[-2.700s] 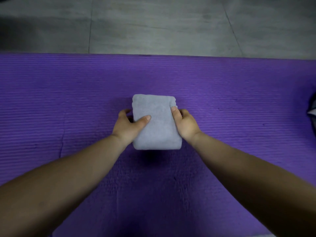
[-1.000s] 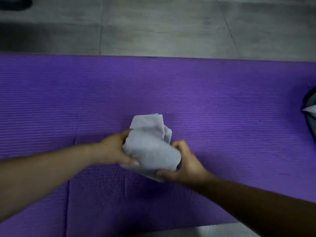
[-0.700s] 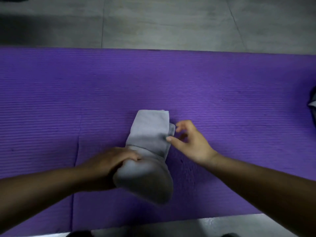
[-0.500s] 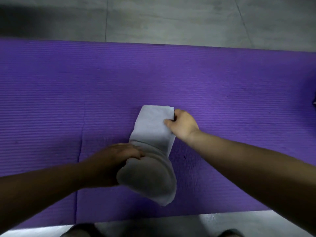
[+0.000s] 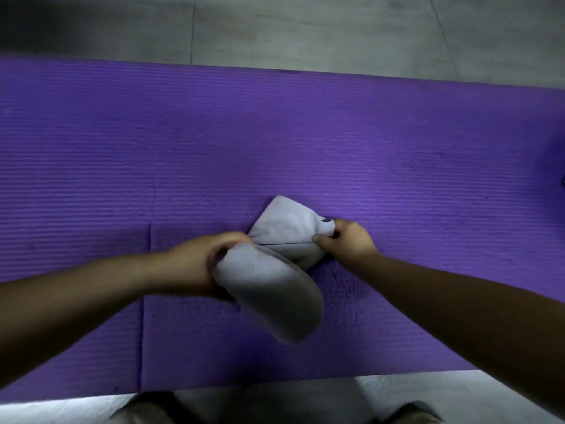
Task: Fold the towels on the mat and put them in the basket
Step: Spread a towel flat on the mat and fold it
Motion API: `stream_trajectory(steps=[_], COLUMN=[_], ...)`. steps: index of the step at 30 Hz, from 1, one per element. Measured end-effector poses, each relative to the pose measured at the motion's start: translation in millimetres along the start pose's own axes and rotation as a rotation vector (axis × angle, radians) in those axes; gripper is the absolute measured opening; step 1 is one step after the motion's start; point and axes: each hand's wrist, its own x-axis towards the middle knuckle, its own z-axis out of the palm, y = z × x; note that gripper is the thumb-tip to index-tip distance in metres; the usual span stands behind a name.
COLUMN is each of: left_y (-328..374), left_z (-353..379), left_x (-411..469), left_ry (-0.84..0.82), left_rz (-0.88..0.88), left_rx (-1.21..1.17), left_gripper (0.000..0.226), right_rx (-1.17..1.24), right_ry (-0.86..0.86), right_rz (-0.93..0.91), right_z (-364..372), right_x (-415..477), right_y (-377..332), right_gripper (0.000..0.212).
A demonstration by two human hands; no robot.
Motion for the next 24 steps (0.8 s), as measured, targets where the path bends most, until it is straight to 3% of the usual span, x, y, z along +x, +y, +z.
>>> stream_trajectory(steps=[2, 3, 6, 9, 12, 14, 18, 21, 24], left_y=[11.4, 11.7, 15.6, 23.7, 23.6, 23.3, 29.0, 36.1, 38.3], left_z=[-5.6, -8.8, -14.7, -17.5, -14.4, -13.8, -13.1, -13.6, -16.4], left_x=[4.0, 5.2, 12.7, 30.1, 51.4, 61.7, 80.0, 83.8, 79.6], left_ry=[0.005, 0.015, 0.029, 0.052, 0.186, 0.297, 0.372, 0.403, 0.351], left_rz=[-0.062, -0.011, -0.018, -0.031, -0.104, -0.197, -0.349, -0.415, -0.393], left_rx=[-0.162, -0.235, -0.391, -0.455, -0.582, -0.577, -0.383, -0.484, -0.623], left_gripper=[0.048, 0.042, 0.055, 0.068, 0.053, 0.037, 0.056, 0.064, 0.040], right_rx=[-0.049, -0.057, -0.012, 0.242, 0.603, 0.677, 0.695, 0.803, 0.832], right_ry=[0.019, 0.047, 0.157, 0.257, 0.257, 0.191, -0.046, -0.053, -0.021], right_rz=[0.020, 0.025, -0.095, -0.193, -0.189, -0.182, -0.034, 0.157, 0.283], right_z=[-1.0, -1.6, -3.8, -7.7, -8.4, -8.3, 0.6, 6.2, 16.4], right_x=[1.4, 1.2, -1.9, -10.8, -28.9, -37.8, -39.0, -27.0, -20.3], right_y=[-1.6, -1.5, 1.0, -1.8, -5.0, -0.3, 1.1, -12.1, -13.9], right_gripper=[0.039, 0.039, 0.032, 0.005, 0.017, 0.011, 0.041, 0.030, 0.050])
